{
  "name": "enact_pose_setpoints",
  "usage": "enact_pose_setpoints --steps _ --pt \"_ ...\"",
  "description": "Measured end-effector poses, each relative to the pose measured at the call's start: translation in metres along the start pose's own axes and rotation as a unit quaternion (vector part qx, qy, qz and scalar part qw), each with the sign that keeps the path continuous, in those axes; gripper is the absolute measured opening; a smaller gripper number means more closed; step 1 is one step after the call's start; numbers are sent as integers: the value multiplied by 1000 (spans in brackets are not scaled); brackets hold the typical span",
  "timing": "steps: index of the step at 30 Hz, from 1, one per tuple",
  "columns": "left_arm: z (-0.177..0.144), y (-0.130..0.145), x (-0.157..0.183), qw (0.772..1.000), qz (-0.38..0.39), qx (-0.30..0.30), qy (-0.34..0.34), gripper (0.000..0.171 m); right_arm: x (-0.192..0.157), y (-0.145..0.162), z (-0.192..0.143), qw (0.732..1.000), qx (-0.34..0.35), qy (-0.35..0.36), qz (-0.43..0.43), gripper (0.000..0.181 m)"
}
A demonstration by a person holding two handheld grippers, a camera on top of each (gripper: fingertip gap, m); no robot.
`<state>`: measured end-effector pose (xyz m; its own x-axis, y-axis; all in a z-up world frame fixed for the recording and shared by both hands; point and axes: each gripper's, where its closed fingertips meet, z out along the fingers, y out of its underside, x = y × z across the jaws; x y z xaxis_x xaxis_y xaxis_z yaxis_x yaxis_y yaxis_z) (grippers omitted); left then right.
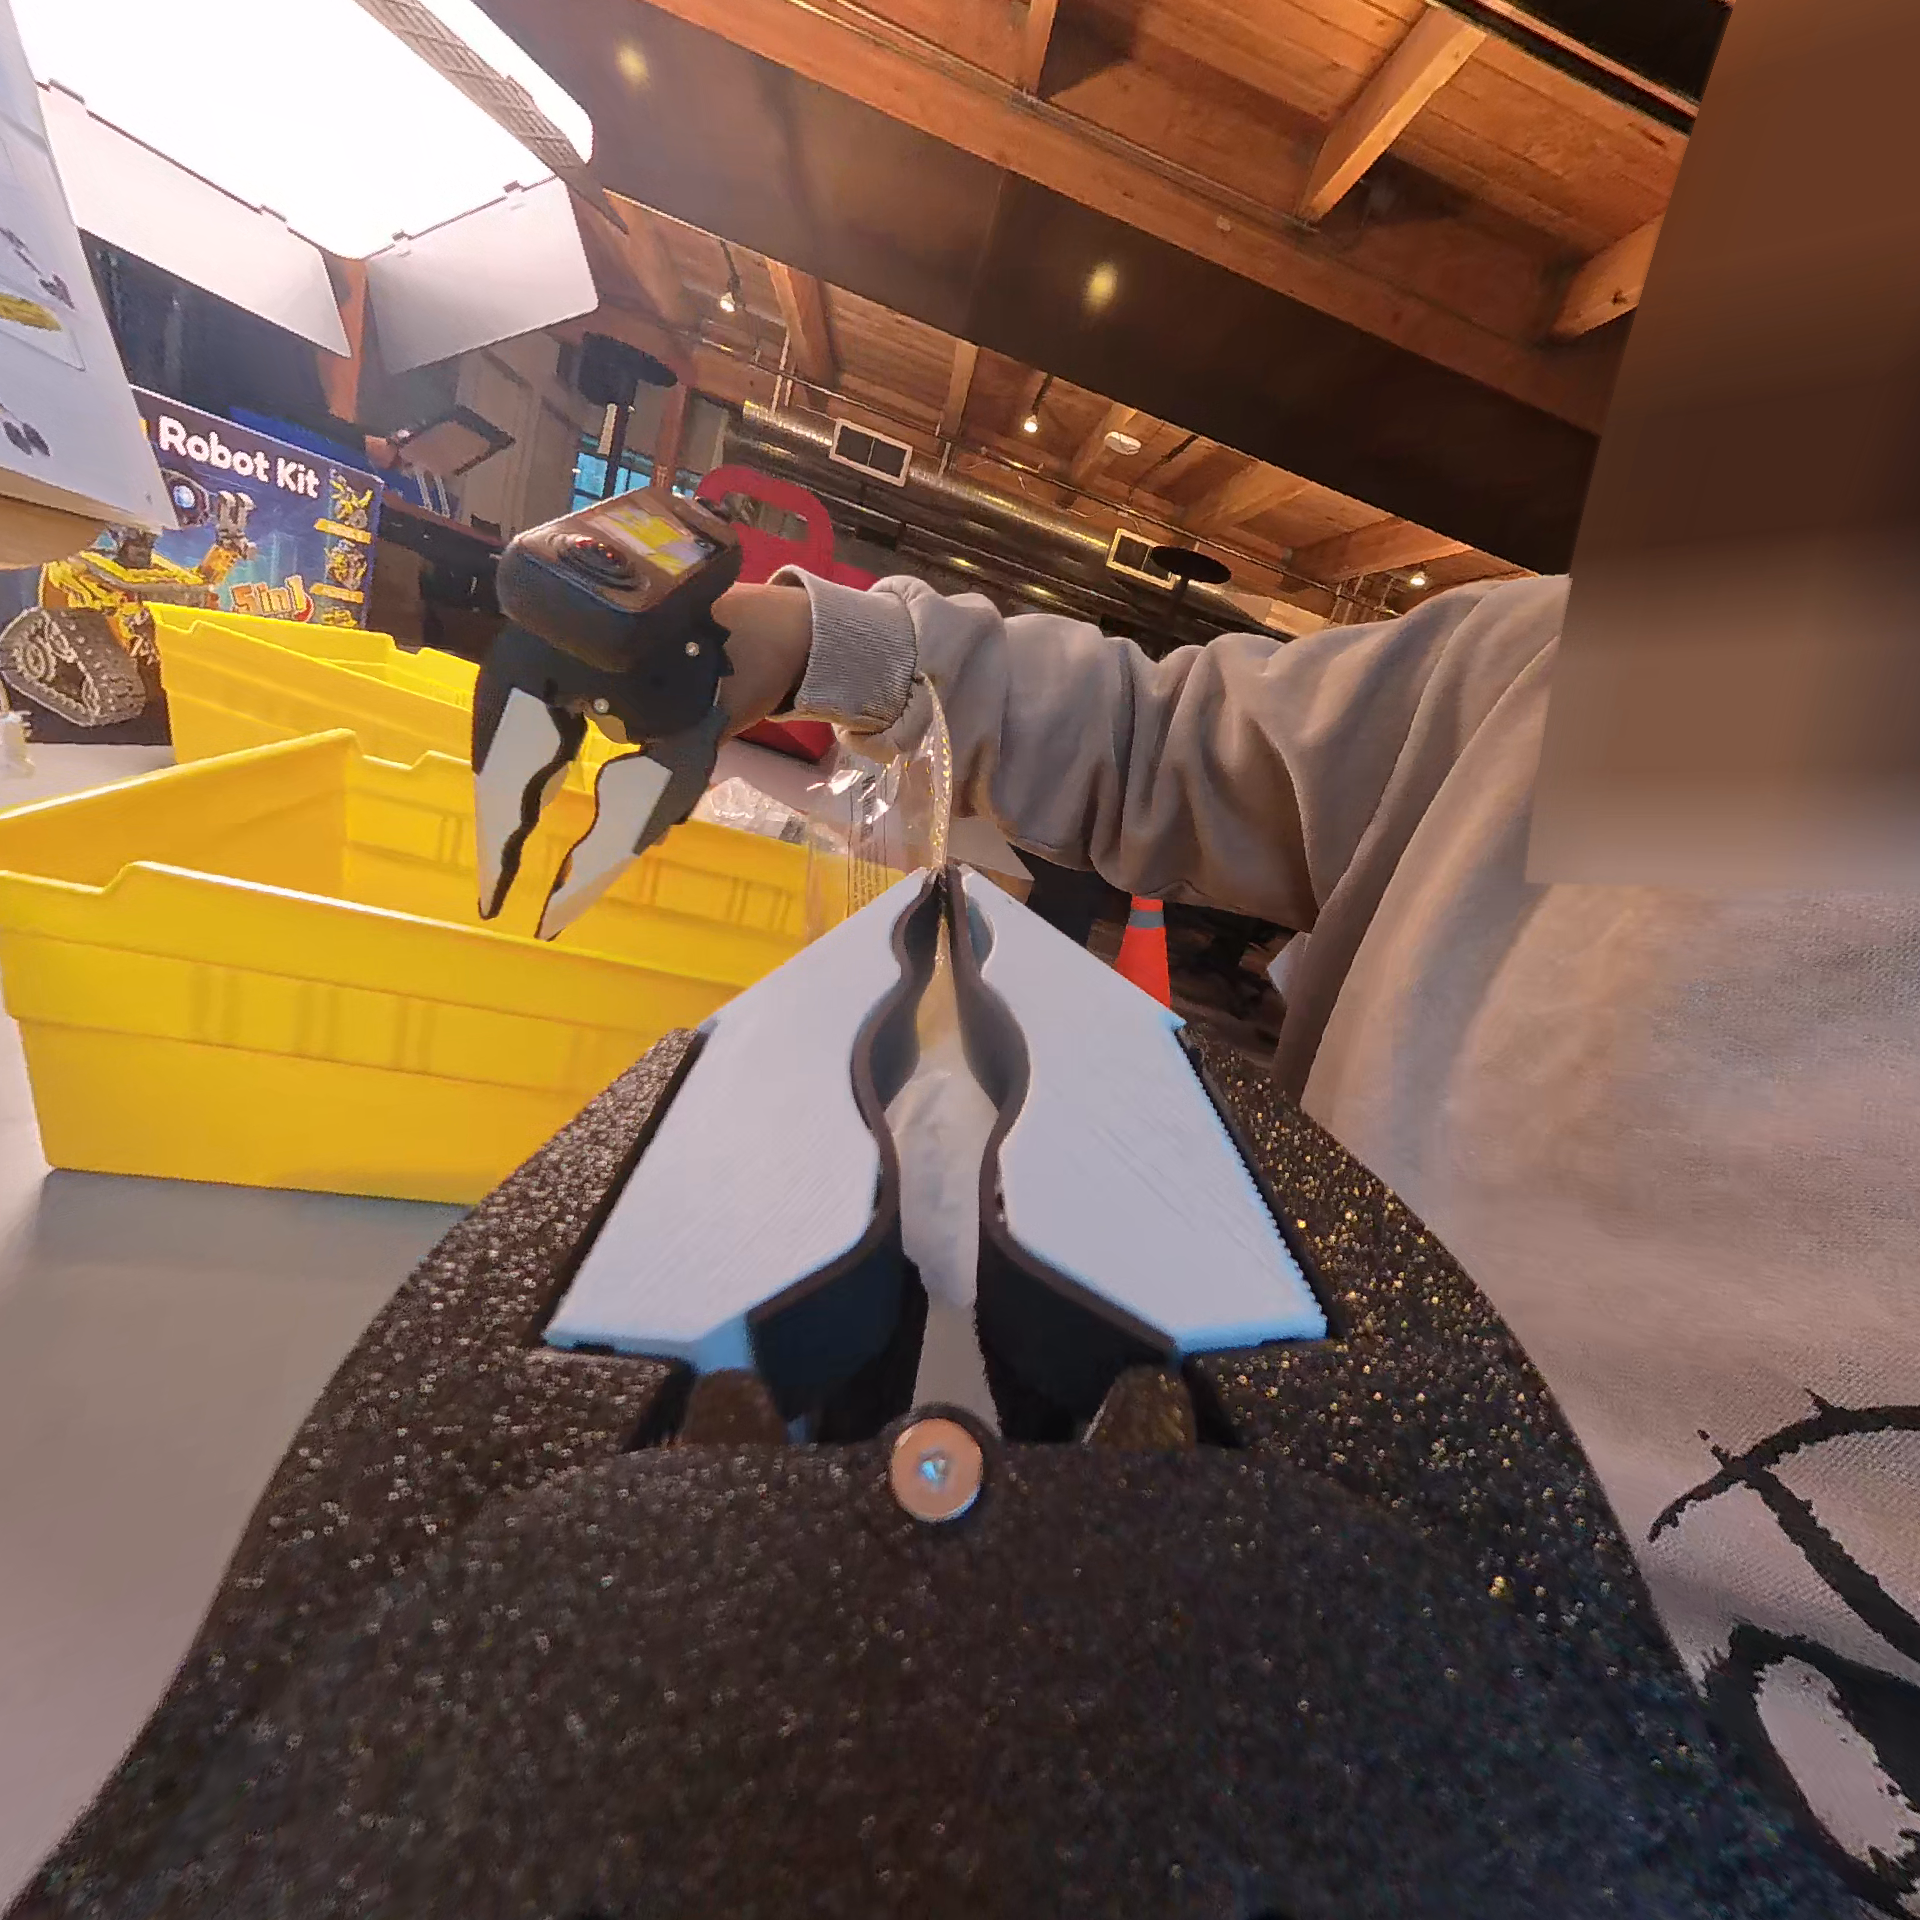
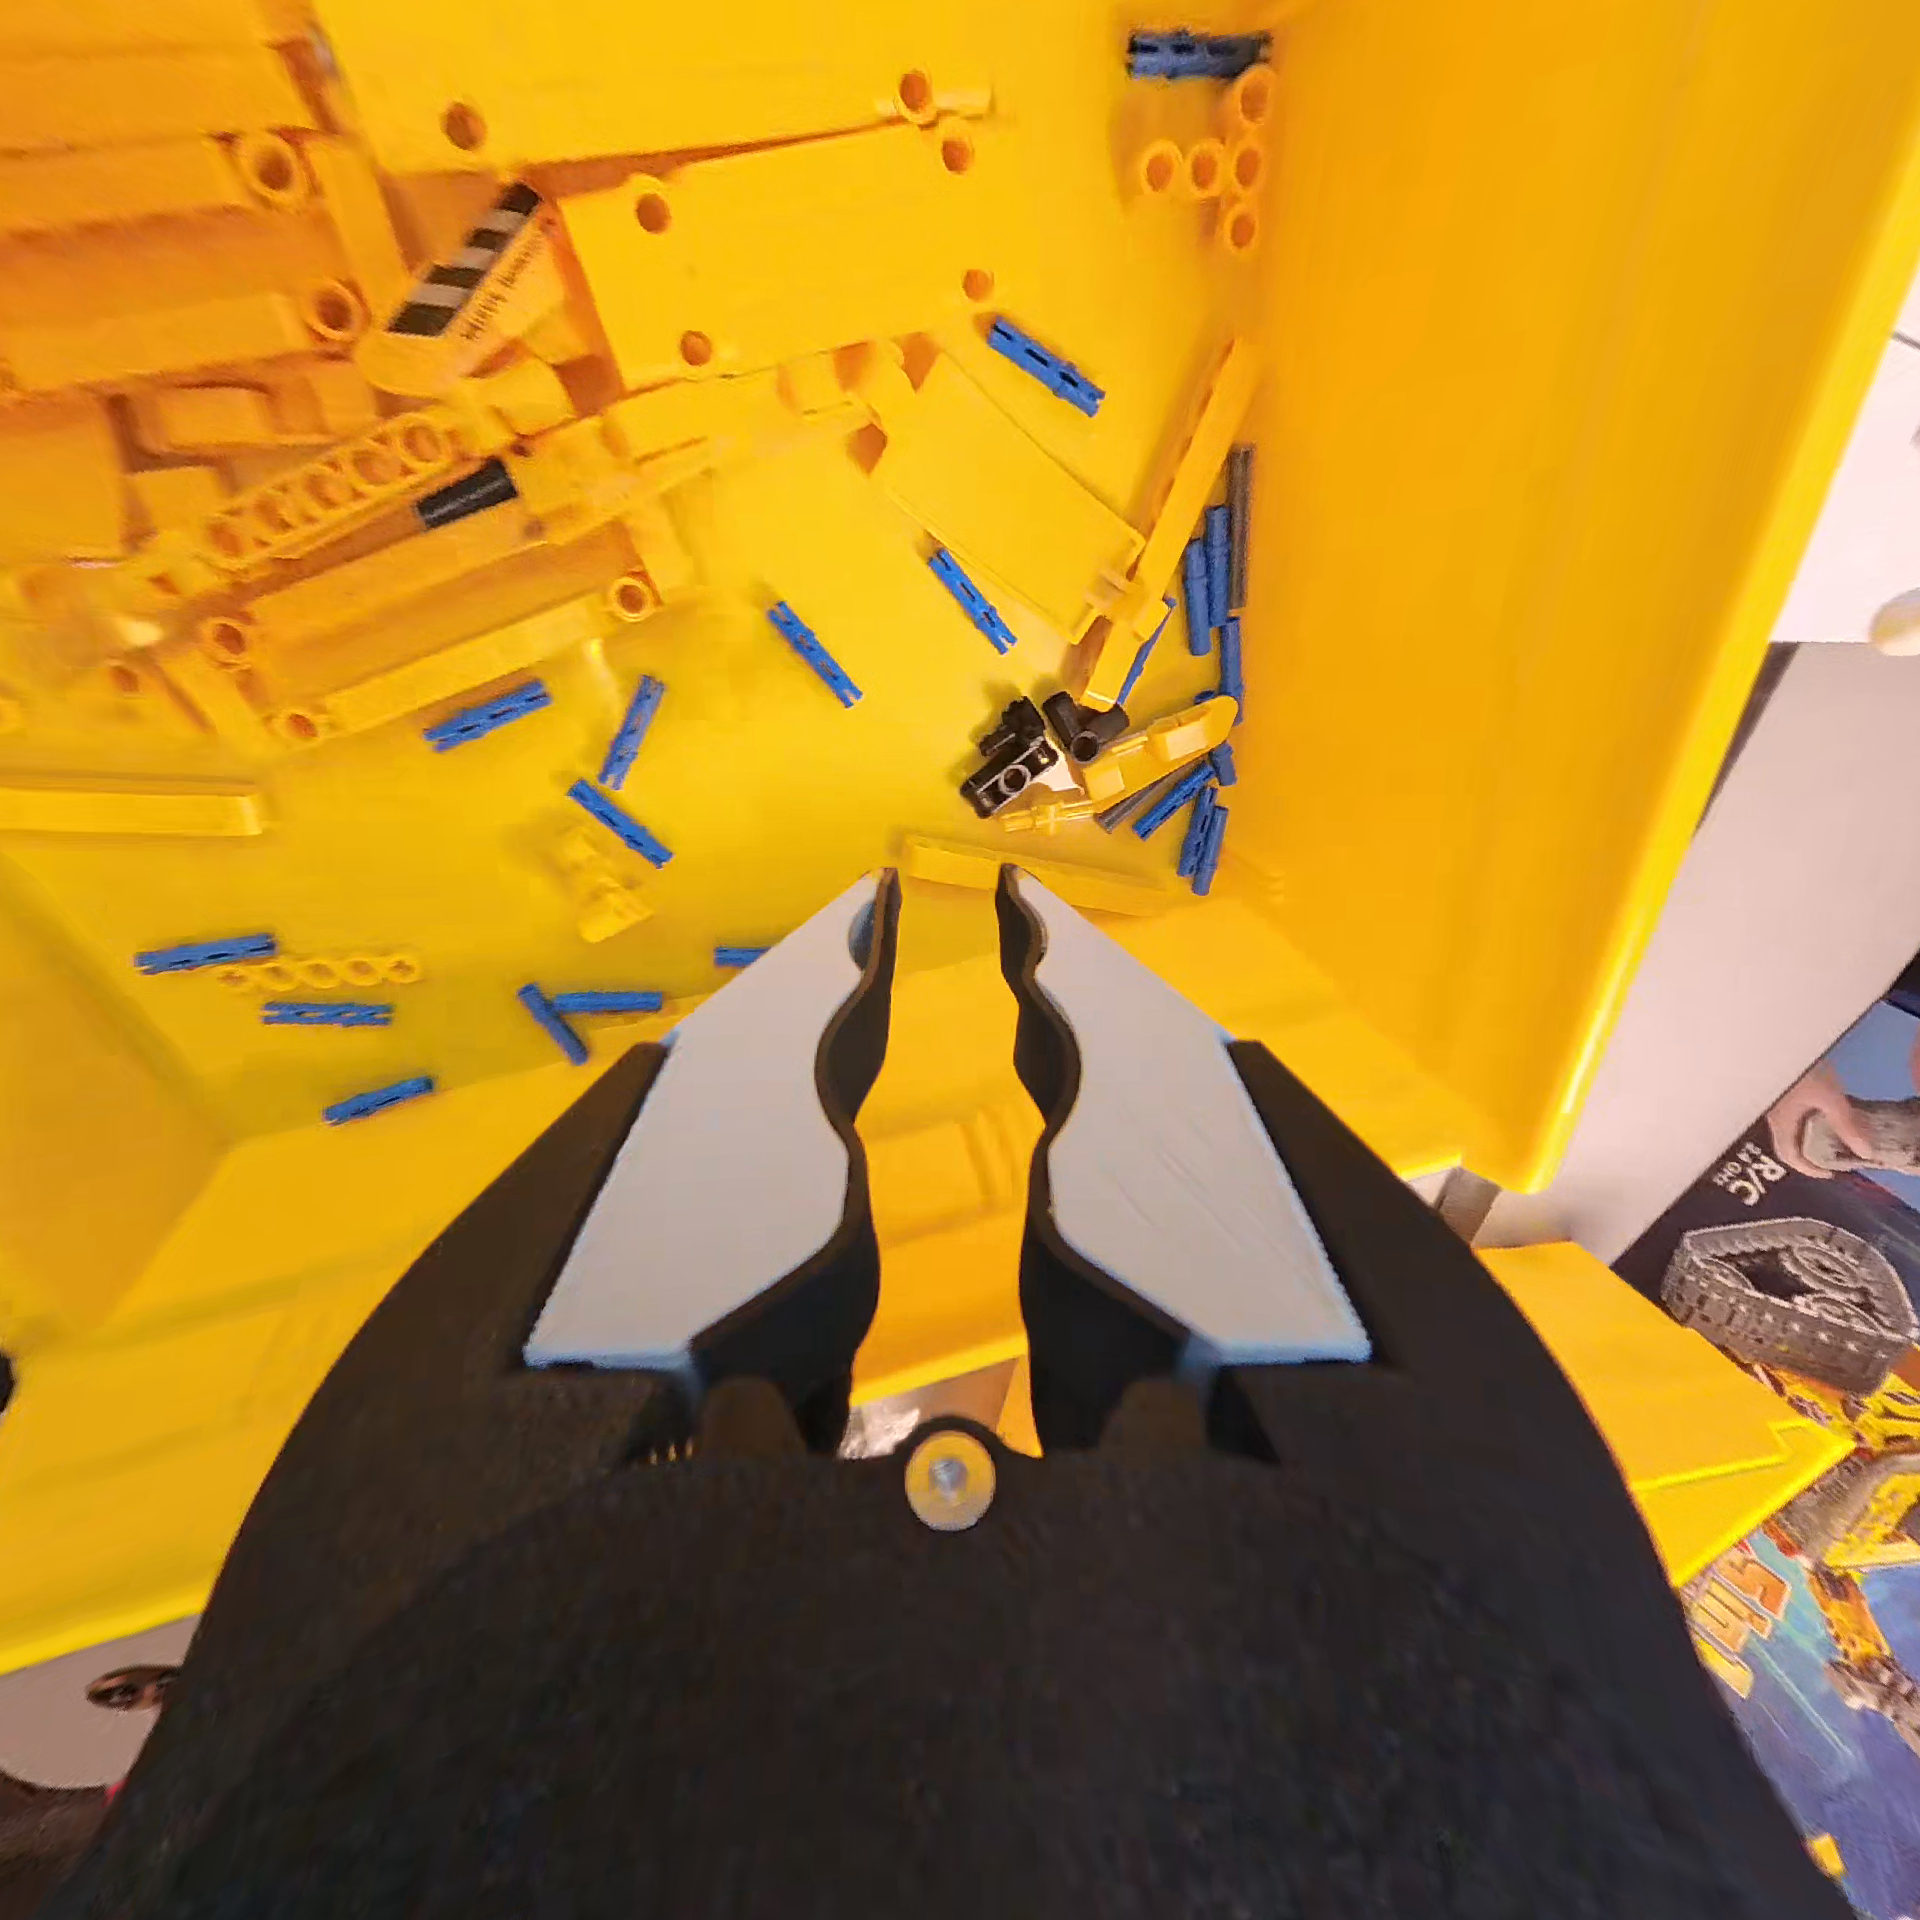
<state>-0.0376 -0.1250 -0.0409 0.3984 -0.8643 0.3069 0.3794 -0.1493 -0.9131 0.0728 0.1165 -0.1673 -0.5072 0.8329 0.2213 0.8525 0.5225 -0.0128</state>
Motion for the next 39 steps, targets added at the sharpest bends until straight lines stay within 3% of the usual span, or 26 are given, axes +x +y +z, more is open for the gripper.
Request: enact_pose_setpoints --steps 5,9,12,16,18,20,25,27,32,34,36,39 --pt "-2 4 -7 1000 -12 -2 -5 0 11 -4 23 999 -9 -34 9 19" --pt "-4 5 -9 1000 -16 -1 -6 0 7 2 39 996 -56 -69 -3 18" --pt "-5 5 -11 1000 -21 1 -7 0 3 -1 42 994 -51 -94 7 7" --pt "-6 5 -13 1000 -25 1 -6 0 0 -3 37 994 -29 -102 1 7" --pt "-6 4 -13 1000 -25 3 -5 0 -4 -11 24 995 0 -102 -3 7" --pt "-6 3 -12 1000 -24 5 -4 0 -12 -35 -3 991 73 -110 -13 6" --pt "-6 2 -11 1000 -24 10 -1 0 -61 -121 -105 944 281 -148 -88 7" --pt "-6 1 -10 1000 -23 12 2 0 -81 -144 -127 930 313 -154 -120 7" --pt "-7 -6 -3 999 -19 30 15 0 -99 -175 -140 919 339 -119 -162 14" --pt "-8 -9 -1 999 -17 35 15 0 -91 -175 -148 916 355 -116 -147 17" --pt "-8 -11 0 999 -14 37 16 0 -64 -162 -140 930 336 -92 -116 17" --pt "-8 -12 1 999 -12 40 20 0 -12 -112 -87 976 208 -30 -61 17"
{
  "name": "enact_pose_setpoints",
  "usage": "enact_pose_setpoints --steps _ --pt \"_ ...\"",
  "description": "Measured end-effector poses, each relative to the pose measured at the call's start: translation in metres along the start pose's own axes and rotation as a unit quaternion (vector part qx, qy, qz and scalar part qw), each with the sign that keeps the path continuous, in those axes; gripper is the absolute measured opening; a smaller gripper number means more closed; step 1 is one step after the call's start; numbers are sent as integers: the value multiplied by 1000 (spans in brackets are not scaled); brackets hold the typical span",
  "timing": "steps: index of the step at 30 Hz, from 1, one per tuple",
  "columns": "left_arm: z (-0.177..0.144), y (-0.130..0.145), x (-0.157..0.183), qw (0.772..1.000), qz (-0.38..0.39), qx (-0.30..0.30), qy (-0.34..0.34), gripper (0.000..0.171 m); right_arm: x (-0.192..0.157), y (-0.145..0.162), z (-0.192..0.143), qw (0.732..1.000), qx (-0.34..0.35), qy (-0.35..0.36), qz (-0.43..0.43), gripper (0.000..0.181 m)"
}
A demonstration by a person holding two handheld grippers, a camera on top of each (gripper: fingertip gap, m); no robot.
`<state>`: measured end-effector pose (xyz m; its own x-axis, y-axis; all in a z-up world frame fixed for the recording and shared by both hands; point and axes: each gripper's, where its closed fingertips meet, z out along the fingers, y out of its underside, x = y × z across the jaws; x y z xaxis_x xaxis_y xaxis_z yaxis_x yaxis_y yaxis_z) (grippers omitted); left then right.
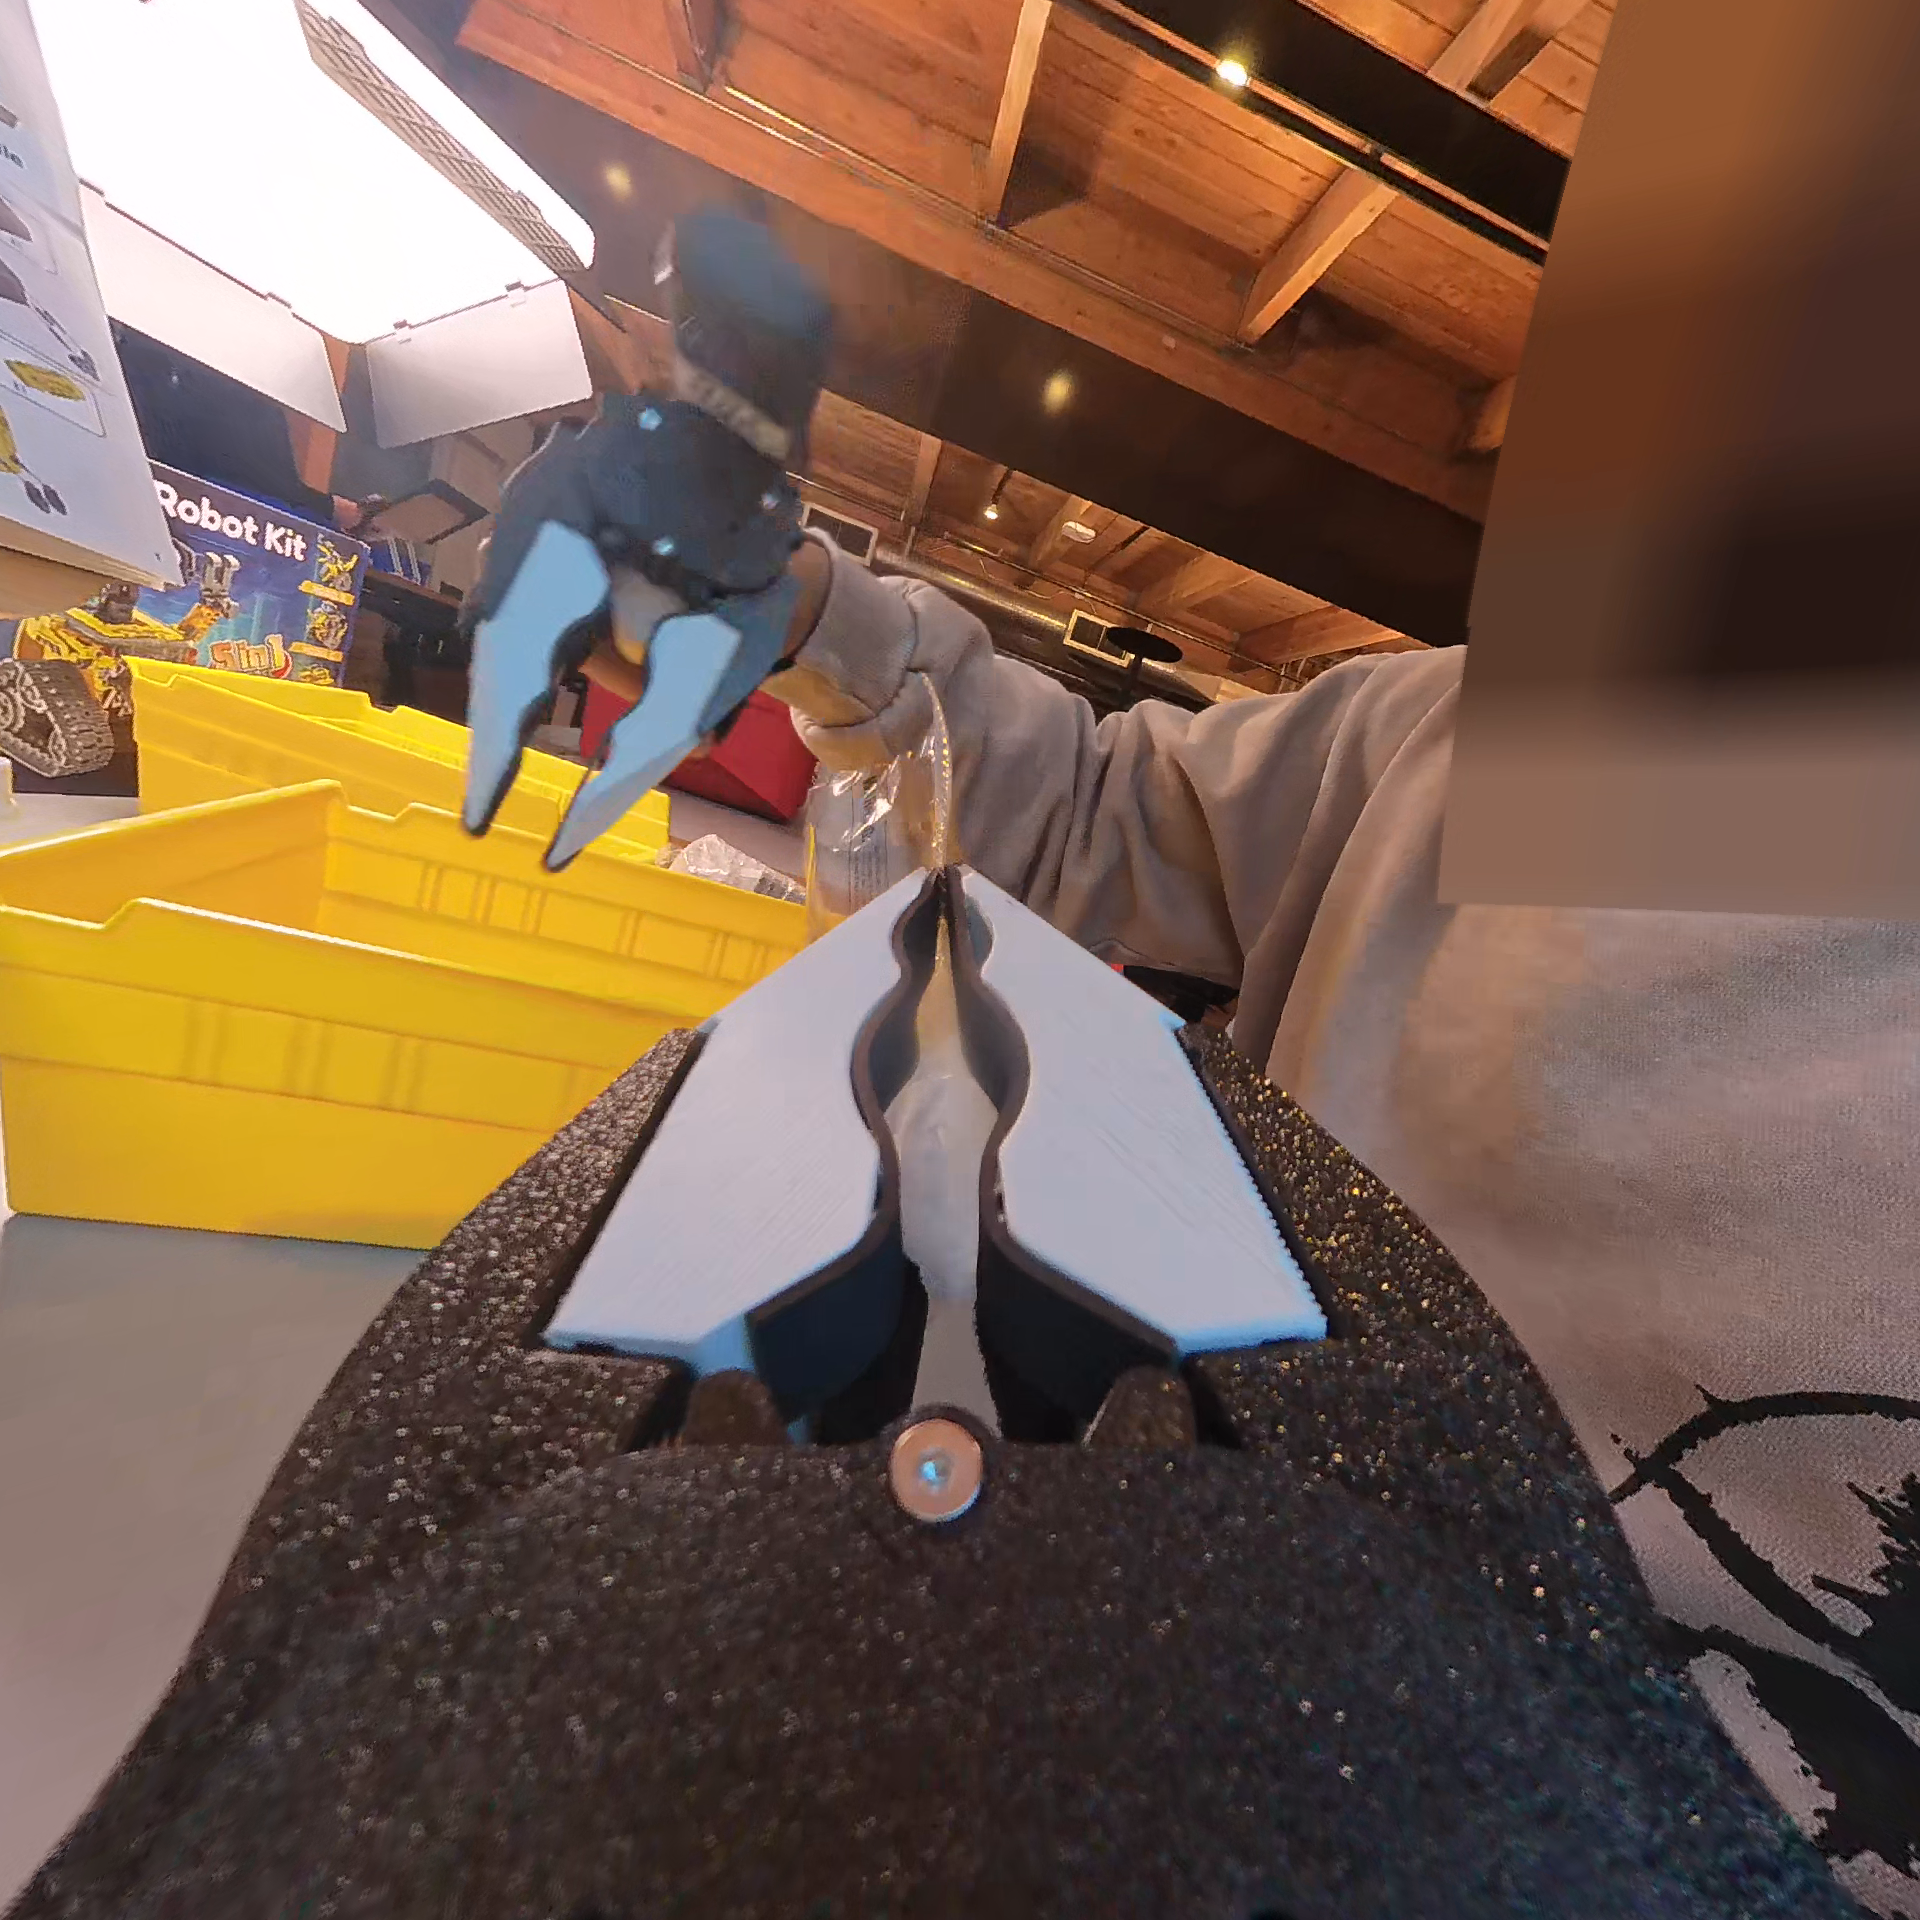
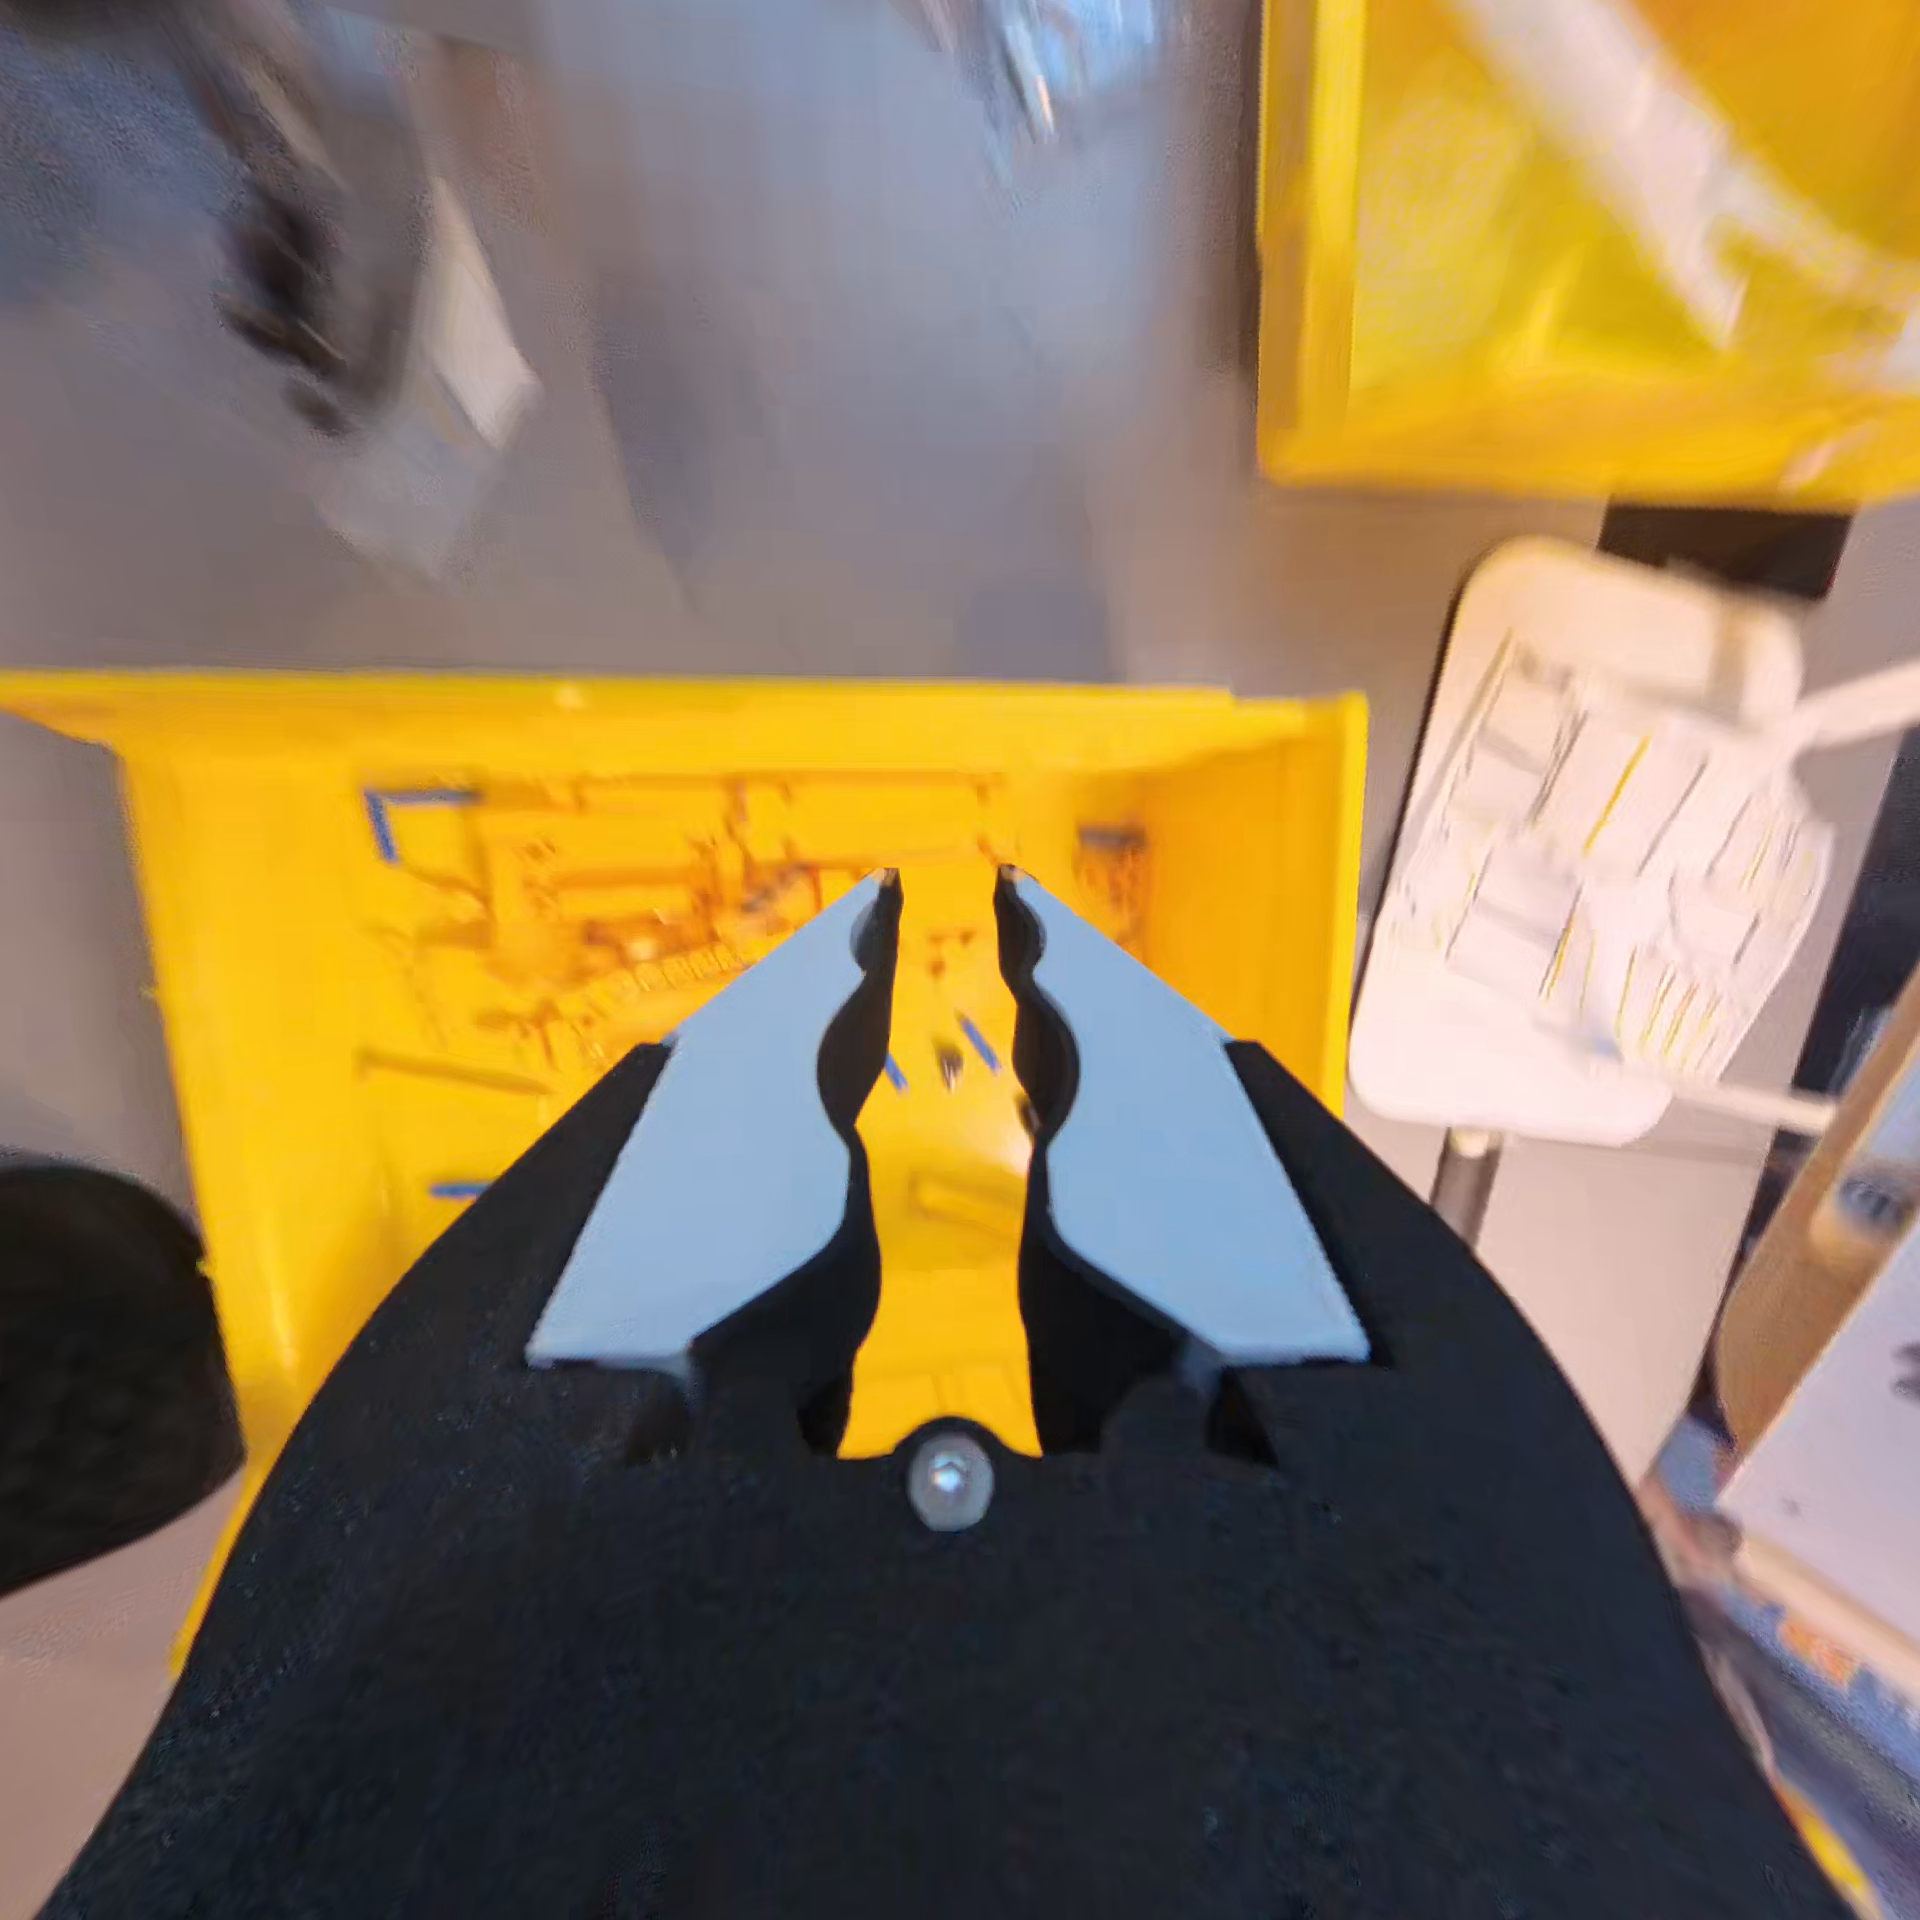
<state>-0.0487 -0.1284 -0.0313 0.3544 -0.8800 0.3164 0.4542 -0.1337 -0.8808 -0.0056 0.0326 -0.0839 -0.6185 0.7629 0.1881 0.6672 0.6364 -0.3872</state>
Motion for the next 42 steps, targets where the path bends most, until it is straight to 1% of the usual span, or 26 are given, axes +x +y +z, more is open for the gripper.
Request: enact_pose_setpoints --steps 2,3,5,9,10,11,12,14,16,18,20,23,24,25,27,29,32,33,34,36,37,39,40,41,42 --pt "0 -1 2 1000 2 1 2 0 13 52 23 996 -76 -6 43 17" --pt "0 -1 2 1000 4 1 2 0 14 70 34 994 -95 -14 53 17" --pt "0 -2 3 1000 6 1 1 0 9 93 52 990 -115 -42 77 18" --pt "-2 -2 0 1000 5 3 -2 0 2 104 72 986 -125 -70 90 15" --pt "-2 -2 0 1000 4 3 -3 0 0 109 75 984 -141 -72 85 10" --pt "-2 -2 -1 1000 3 3 -4 0 -2 113 78 982 -155 -73 77 9" --pt "-2 -2 -1 1000 2 3 -4 0 -3 113 79 983 -153 -76 73 3" --pt "-2 -2 -2 1000 2 3 -4 0 -6 108 77 983 -143 -87 76 3" --pt "-2 -2 -2 1000 1 2 -4 0 -6 96 69 987 -116 -86 73 3" --pt "-2 -1 -2 1000 1 2 -5 0 -9 67 54 992 -59 -89 71 3" --pt "-3 -1 -3 1000 -1 3 -5 0 -18 19 30 992 33 -103 58 3" --pt "-3 -1 -4 1000 -3 5 -4 0 -43 -58 -12 975 178 -134 14 3" --pt "-3 -1 -4 1000 -4 5 -3 0 -51 -77 -20 969 206 -136 0 3" --pt "-3 -1 -3 1000 -3 6 -3 0 -59 -90 -23 966 218 -140 -15 3" --pt "-3 -1 -2 1000 -2 8 -2 0 -73 -104 -21 963 221 -146 -42 3" --pt "-3 -3 -1 1000 -1 11 -2 0 -79 -112 -24 960 233 -147 -52 11" --pt "-4 -5 -1 1000 1 14 -2 0 -67 -110 -34 955 260 -144 -28 12" --pt "-4 -5 -1 1000 1 14 -1 0 -56 -102 -34 959 251 -130 -14 12" --pt "-4 -5 -1 1000 1 14 0 0 -40 -86 -27 971 217 -100 -3 12" --pt "-3 -5 0 1000 1 12 1 0 -3 -33 -2 995 94 -24 14 12" --pt "-3 -4 0 1000 1 11 2 0 11 -1 11 999 26 0 23 12" --pt "-2 -4 1 1000 3 10 2 0 33 67 34 992 -118 32 23 14" --pt "-3 -5 2 1000 5 10 2 0 35 94 45 985 -170 26 18 15" --pt "-3 -5 2 1000 6 10 2 0 34 112 55 980 -200 15 19 15" --pt "-3 -6 2 1000 7 11 1 0 31 124 63 976 -215 2 20 15"
